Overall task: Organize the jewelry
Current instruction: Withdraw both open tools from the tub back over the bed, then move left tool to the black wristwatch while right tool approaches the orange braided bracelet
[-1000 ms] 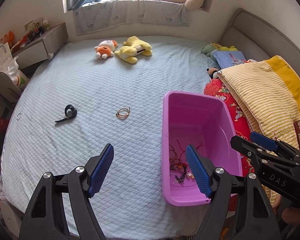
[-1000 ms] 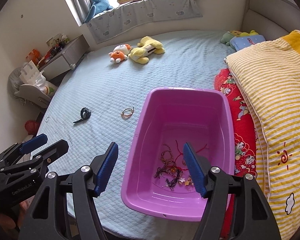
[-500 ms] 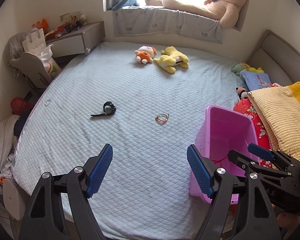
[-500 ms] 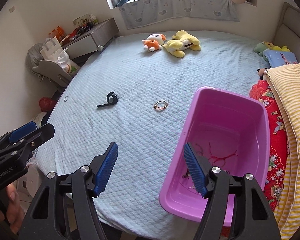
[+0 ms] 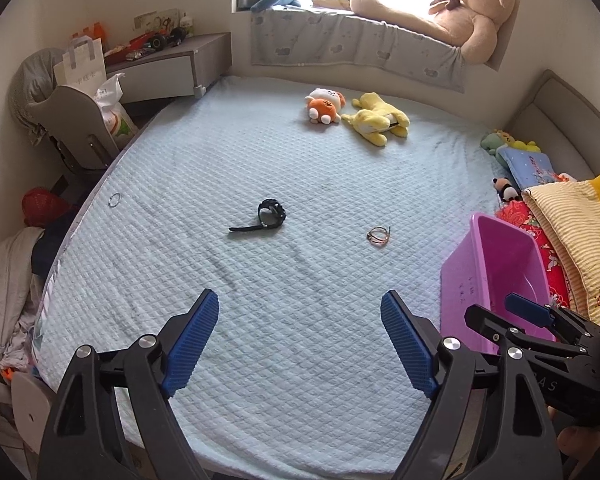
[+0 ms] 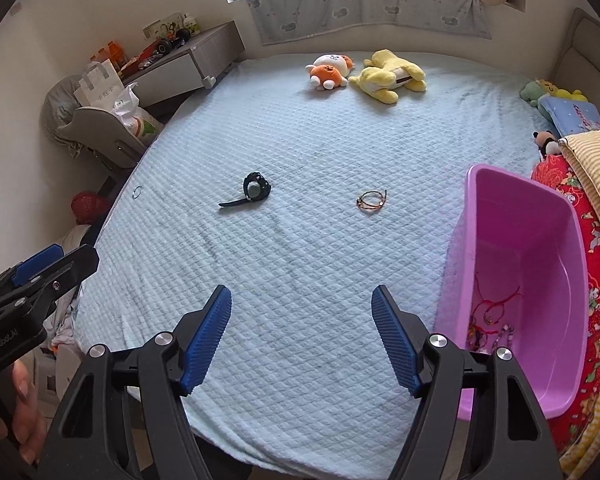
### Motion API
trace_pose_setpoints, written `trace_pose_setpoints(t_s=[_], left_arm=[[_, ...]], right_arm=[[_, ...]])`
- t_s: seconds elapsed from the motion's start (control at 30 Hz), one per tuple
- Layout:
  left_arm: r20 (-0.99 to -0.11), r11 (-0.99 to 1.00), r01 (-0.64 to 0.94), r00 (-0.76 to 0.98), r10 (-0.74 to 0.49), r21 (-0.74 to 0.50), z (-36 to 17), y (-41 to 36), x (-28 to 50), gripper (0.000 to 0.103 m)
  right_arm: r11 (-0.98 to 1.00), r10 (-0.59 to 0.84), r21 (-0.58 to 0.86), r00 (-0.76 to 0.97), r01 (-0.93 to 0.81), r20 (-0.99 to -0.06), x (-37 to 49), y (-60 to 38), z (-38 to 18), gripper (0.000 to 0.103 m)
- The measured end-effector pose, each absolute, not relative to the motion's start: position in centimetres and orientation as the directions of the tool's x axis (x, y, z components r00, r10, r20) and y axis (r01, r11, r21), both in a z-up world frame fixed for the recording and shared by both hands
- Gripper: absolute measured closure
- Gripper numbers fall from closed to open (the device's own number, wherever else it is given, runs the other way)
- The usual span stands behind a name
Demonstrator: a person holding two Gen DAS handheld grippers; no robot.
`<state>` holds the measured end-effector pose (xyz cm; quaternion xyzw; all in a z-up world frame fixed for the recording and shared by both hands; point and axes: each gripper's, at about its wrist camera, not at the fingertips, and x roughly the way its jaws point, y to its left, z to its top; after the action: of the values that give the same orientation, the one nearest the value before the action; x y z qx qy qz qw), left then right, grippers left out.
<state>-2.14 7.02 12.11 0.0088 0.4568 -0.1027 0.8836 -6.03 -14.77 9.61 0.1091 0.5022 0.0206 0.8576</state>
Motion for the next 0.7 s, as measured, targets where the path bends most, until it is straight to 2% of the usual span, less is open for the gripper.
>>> trace_pose_setpoints(t_s=[0.13, 0.4, 0.7], left_arm=[[-0.819, 0.972, 0.224, 0.543, -0.186, -0.072, 10.3, 11.6, 0.0, 0.018], [-0.845, 0.965, 0.262, 0.518, -0.134, 0.007, 5.7, 18.6, 4.2, 0.015], [-0.860, 0.964, 0.264, 0.486, -0.154, -0.024, 1.2, 20.3, 8.6, 0.014]], right_arm=[[0.971, 0.121, 0.202, 0.465, 0.127, -0.877, -5.0, -10.4, 7.8, 0.033], [0.929, 0.088, 0.235, 0.449, 0.284, -0.889, -3.9, -5.6, 4.3, 0.033], [0.924, -0.015, 0.150, 0.424, 0.351, -0.905, -3.3, -4.9, 1.8, 0.031]])
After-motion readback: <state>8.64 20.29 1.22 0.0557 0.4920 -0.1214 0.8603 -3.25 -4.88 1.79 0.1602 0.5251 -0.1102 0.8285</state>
